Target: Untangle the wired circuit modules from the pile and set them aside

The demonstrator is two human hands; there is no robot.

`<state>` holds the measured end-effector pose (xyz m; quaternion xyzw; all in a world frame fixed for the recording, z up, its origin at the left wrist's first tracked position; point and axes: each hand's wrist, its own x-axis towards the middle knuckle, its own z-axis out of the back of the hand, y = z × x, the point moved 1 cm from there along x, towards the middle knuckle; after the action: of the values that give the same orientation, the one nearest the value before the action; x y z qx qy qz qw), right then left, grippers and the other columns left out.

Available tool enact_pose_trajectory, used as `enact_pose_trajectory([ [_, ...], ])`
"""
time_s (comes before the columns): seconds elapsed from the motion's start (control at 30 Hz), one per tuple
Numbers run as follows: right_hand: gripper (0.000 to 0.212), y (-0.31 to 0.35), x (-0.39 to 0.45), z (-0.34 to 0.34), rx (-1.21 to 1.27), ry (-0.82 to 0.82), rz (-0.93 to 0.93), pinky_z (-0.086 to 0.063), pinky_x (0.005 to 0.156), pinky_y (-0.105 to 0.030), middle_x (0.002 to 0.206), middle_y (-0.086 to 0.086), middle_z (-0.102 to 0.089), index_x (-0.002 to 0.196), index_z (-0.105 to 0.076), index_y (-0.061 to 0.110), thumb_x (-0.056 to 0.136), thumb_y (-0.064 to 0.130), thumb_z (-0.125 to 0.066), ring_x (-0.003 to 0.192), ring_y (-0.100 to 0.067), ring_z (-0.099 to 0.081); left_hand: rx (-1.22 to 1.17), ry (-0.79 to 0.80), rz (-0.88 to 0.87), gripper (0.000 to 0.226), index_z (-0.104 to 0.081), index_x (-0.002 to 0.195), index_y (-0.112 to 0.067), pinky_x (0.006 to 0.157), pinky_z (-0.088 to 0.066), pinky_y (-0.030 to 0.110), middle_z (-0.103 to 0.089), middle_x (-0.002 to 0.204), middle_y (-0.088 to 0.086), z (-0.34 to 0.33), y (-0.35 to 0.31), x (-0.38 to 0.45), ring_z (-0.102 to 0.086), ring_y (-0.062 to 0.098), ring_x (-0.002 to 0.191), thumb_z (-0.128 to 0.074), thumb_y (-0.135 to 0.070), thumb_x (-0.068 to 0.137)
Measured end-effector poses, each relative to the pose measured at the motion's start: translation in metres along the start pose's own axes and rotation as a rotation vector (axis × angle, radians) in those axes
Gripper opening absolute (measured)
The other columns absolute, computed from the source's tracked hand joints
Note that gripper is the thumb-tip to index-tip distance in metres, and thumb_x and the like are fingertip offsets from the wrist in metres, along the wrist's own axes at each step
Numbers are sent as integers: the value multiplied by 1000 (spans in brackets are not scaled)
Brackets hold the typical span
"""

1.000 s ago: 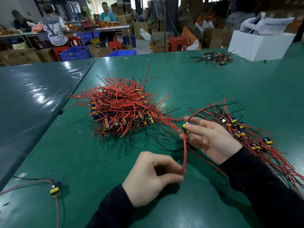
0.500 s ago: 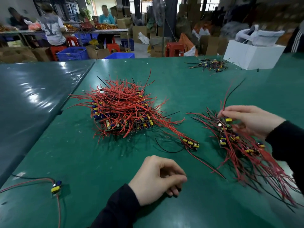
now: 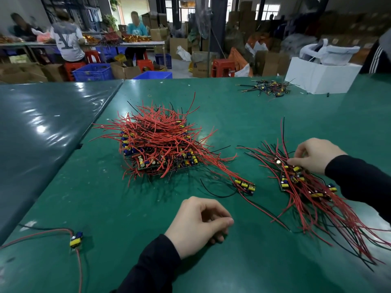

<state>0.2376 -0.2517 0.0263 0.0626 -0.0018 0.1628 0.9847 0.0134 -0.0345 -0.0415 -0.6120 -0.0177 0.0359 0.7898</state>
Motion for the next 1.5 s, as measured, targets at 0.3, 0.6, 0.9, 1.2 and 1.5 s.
enact_pose_trajectory([
  [0.3, 13, 43, -17, 34, 98, 79, 250, -45, 67, -25, 80, 4, -69, 70, -66, 31, 80, 38, -71, 75, -15, -61, -31, -13, -9, 20, -68, 71, -15, 48, -47, 23, -67, 62, 5, -1, 1, 1, -62, 17, 52, -62, -18, 90],
  [0.6, 42, 88, -30, -30, 6, 293, 260, -45, 73, -24, 99, -4, -69, 99, -70, 14, 74, 48, -74, 91, -20, -62, -103, -242, 26, 25, -64, 82, -15, 45, -46, 25, -66, 62, 5, 6, 3, 6, -61, 20, 53, -45, -9, 97],
  [0.9, 8, 99, -64, -11, 981, 640, 279, -47, 53, -18, 65, -5, -69, 78, -59, 9, 85, 8, -64, 51, -9, -59, -143, -654, 23, 18, -66, 73, -16, 60, -51, 33, -61, 67, -6, 27, 8, 13, -55, 14, 68, -62, -3, 86],
  [1.2, 3, 109, -88, -32, 989, 600, 442, -44, 59, -19, 63, -4, -58, 87, -60, 4, 87, 1, -60, 54, -12, -50, -545, -219, 5, 11, -75, 71, -12, 62, -58, 27, -73, 77, 8, 22, -5, 8, -69, 15, 70, -73, -16, 61],
  [1.5, 12, 98, -101, -43, 1030, 573, 456, -47, 59, -22, 72, -9, -68, 82, -58, 5, 80, 6, -70, 65, -20, -63, -279, -222, -132, 17, -71, 71, -12, 60, -51, 22, -72, 71, 5, 9, -11, 4, -61, 12, 62, -84, -13, 60],
])
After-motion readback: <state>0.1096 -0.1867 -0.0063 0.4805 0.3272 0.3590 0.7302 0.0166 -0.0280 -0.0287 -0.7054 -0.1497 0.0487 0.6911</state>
